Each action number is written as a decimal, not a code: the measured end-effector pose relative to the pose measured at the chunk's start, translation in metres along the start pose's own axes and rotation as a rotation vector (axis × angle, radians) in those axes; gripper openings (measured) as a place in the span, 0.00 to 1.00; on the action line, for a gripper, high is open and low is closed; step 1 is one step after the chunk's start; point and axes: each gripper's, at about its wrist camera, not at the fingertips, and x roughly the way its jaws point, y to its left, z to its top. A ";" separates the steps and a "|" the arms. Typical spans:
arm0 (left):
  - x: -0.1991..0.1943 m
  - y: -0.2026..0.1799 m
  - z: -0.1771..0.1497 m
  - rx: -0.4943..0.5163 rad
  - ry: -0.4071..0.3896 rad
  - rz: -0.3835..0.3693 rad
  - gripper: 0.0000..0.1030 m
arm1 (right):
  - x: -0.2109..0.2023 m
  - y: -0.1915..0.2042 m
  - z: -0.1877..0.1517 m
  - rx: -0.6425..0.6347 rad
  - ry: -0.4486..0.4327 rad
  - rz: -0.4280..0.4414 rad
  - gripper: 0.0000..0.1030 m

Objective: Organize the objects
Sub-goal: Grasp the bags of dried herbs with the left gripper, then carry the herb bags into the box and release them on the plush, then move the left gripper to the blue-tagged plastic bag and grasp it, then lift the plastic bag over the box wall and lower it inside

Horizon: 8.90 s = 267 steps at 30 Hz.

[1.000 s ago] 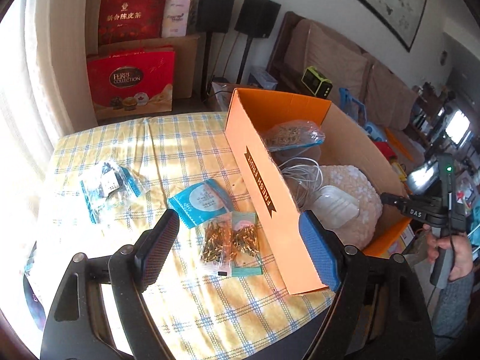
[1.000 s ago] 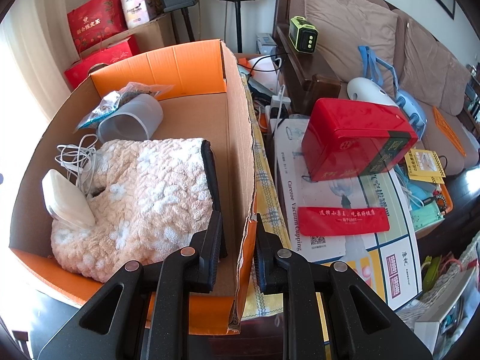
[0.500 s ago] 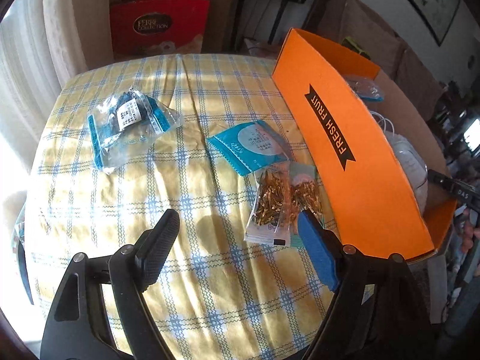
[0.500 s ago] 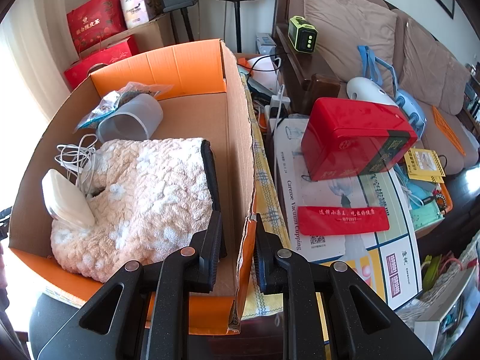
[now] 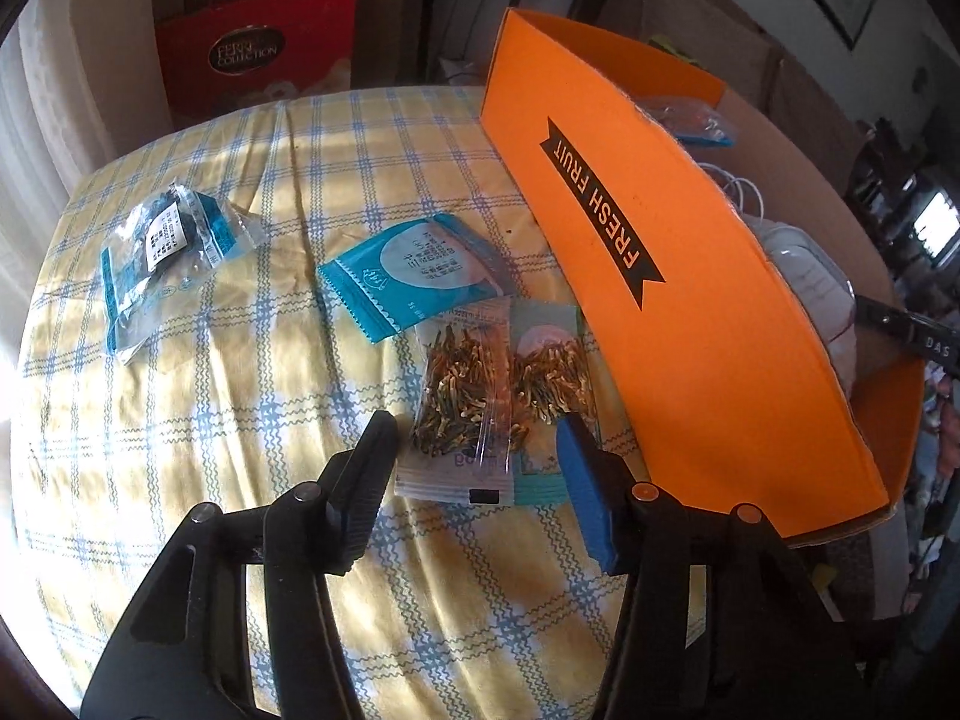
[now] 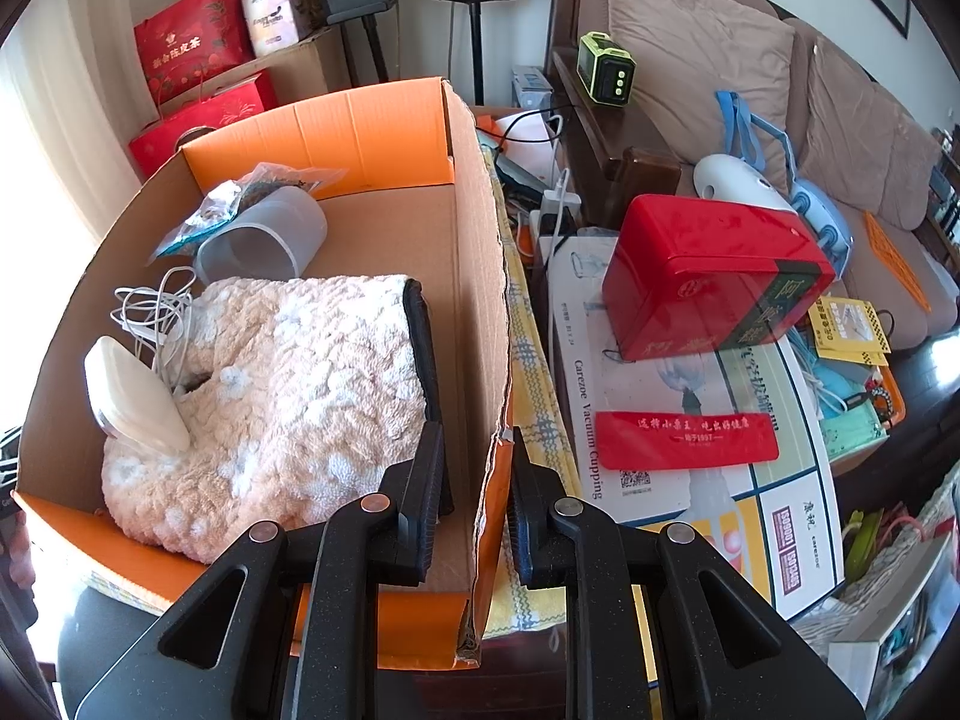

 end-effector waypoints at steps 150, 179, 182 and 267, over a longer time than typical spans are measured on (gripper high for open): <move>-0.074 0.149 0.027 -0.336 -0.165 0.138 0.86 | 0.000 0.000 -0.002 0.002 0.000 0.006 0.20; -0.013 0.154 0.051 -0.402 -0.088 0.154 0.73 | 0.001 -0.001 -0.004 0.000 0.003 0.000 0.20; -0.010 0.153 0.061 -0.390 -0.092 0.167 0.74 | 0.001 -0.001 -0.004 0.002 0.004 0.000 0.21; 0.002 -0.160 0.077 0.288 0.002 -0.052 0.28 | 0.002 0.005 -0.004 0.002 0.008 0.006 0.23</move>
